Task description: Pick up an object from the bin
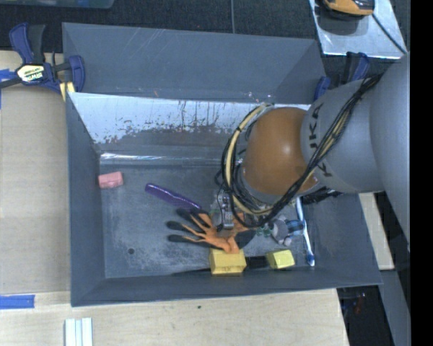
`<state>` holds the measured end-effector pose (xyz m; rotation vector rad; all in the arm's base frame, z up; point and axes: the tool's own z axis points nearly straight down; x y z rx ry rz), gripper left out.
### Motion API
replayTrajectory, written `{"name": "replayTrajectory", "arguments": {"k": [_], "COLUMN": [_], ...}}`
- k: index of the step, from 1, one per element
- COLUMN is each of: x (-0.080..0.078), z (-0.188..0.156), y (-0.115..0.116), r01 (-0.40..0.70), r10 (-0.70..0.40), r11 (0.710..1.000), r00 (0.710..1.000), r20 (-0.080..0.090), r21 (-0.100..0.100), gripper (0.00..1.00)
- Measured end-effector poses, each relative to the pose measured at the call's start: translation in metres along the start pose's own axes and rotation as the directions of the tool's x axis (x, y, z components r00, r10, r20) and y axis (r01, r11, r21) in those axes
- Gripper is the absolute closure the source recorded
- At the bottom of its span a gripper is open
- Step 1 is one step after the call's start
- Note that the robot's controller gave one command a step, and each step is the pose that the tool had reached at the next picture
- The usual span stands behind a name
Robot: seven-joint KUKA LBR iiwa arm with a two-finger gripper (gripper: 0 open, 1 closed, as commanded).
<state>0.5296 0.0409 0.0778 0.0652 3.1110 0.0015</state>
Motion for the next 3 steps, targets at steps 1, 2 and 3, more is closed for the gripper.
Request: {"name": "replayTrajectory", "arguments": {"k": [1,2,3], "x": [0.001,-0.001,-0.002], "z": [-0.026,-0.065,-0.087], "y": [0.0,-0.001,-0.001], "r01": [0.0,0.001,0.001], "r10": [0.0,-0.001,-0.001], "r11": [1.0,1.0,1.0], "r00": [1.0,1.0,1.0], "r20": [-0.005,-0.005,0.0], "r21": [0.0,0.0,0.0], "gripper": [1.0,1.0,1.0]}}
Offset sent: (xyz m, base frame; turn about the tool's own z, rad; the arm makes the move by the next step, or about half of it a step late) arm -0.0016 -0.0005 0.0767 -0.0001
